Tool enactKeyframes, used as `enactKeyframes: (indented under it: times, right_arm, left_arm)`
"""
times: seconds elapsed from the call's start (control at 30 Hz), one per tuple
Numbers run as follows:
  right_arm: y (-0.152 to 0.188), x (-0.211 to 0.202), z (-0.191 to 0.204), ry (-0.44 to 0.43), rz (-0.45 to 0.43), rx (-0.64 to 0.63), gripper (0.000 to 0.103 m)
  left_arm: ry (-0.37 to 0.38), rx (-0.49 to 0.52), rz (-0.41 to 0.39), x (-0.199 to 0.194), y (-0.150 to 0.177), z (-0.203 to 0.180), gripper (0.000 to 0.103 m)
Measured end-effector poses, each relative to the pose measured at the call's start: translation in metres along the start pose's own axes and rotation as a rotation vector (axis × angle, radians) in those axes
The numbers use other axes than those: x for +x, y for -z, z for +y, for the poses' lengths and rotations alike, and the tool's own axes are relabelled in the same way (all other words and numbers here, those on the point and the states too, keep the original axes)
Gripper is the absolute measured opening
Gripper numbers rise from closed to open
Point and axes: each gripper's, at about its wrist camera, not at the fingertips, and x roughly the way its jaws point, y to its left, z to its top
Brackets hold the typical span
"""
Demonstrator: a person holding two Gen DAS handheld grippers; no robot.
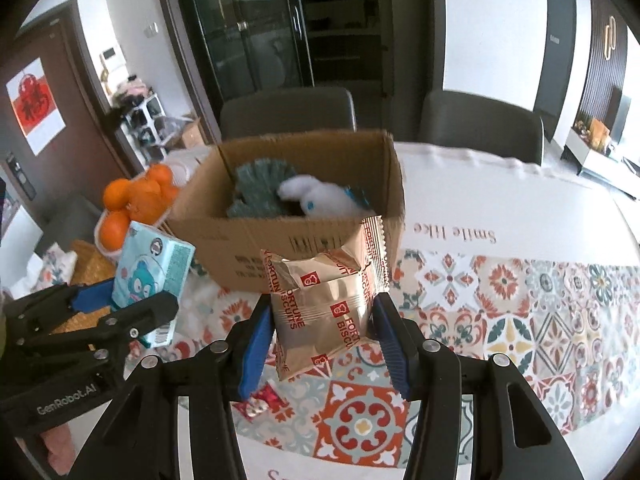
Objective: Organize soft objects
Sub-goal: 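Lift the tissue pack and snack bag over the cardboard box and open both grippers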
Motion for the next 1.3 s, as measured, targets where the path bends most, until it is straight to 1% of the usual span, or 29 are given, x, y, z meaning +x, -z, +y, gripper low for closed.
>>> enactKeyframes:
  times: [0.27,0.43,0.57,0.77,0.97,1.17,1.3]
  right_arm:
    - [-0.018,-0.026,0.009,-0.008,-0.078,-0.012,0.051]
    - [-0.03,-0.036,0.014,-0.014,-0.113,-0.018,0.051]
    - [-0.044,-0.037,0.017,-0.017,-0.128,-0.021,0.051]
    - [-0.06,-0.028,0.021,-0.018,-0.136,-0.036,0.051]
    - [-0.078,-0.012,0.025,-0.031,-0.113,-0.045,0.051]
    - [-0.091,0.013,0.028,-0.037,-0.06,-0.068,0.051]
    - [-0.101,0.035,0.024,-0.04,-0.009,-0.053,0.051]
  left_arm:
    - [-0.002,0.013,-0.079,-0.028,-0.017,-0.002,0.054]
    - [-0.004,0.017,-0.111,-0.037,-0.03,-0.002,0.054]
    - [-0.012,0.023,-0.134,-0.042,-0.04,0.0,0.054]
    - [-0.031,0.032,-0.146,-0.04,-0.056,0.003,0.054]
    - [-0.029,0.029,-0.132,-0.029,-0.072,0.009,0.054]
    - [-0.038,0.026,-0.101,-0.009,-0.088,0.015,0.054]
    - [-0.043,0.03,-0.067,0.006,-0.098,0.018,0.054]
